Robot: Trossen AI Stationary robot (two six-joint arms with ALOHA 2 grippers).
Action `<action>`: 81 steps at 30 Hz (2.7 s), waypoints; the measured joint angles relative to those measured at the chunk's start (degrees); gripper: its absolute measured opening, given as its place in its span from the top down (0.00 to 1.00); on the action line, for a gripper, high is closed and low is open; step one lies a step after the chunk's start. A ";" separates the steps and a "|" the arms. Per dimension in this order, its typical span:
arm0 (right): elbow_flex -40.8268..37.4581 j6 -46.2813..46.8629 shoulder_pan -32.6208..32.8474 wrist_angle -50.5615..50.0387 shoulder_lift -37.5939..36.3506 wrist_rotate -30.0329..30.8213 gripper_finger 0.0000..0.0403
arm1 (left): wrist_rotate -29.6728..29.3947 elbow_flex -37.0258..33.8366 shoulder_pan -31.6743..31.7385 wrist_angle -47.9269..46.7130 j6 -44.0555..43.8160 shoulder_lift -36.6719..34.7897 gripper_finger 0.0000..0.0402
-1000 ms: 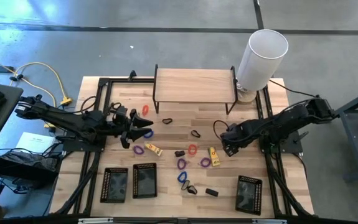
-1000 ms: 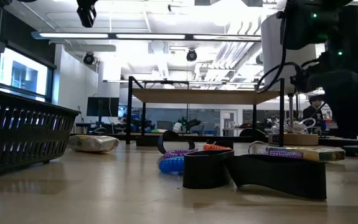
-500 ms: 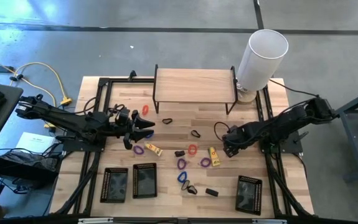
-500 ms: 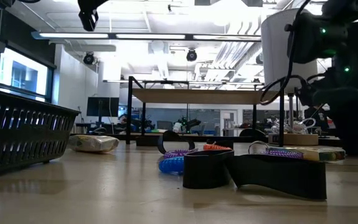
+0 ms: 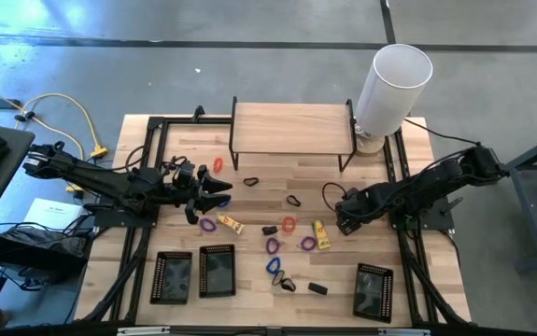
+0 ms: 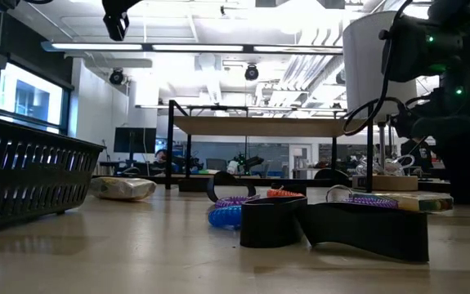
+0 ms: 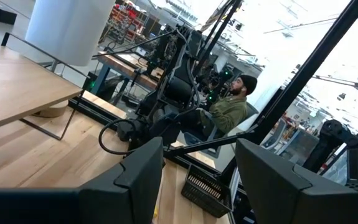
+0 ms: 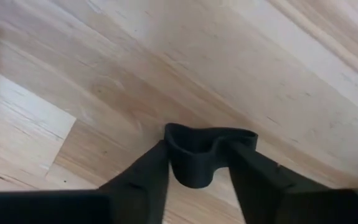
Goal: Pick & Place Office Desk Supplies
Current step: Put the black rubber band into the right black basket
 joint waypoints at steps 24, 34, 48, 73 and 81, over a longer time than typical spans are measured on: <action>9.77 -3.71 1.69 -12.06 0.38 3.90 0.99 | 0.00 0.00 0.00 -0.02 0.00 -0.02 0.51; 30.71 -4.79 6.88 -38.72 0.28 1.10 0.99 | 0.01 -0.02 1.25 -0.02 0.00 -0.02 0.51; 52.27 11.35 25.76 -43.01 0.19 -8.80 0.99 | -0.09 -0.02 7.10 -0.02 0.00 0.02 0.51; 51.07 37.25 50.05 -23.15 16.21 0.72 0.99 | 4.58 -0.04 11.02 8.35 -1.44 9.28 0.51; 41.44 38.83 50.40 -18.26 16.25 0.44 0.99 | 6.73 -0.04 10.69 9.96 -1.88 10.40 0.51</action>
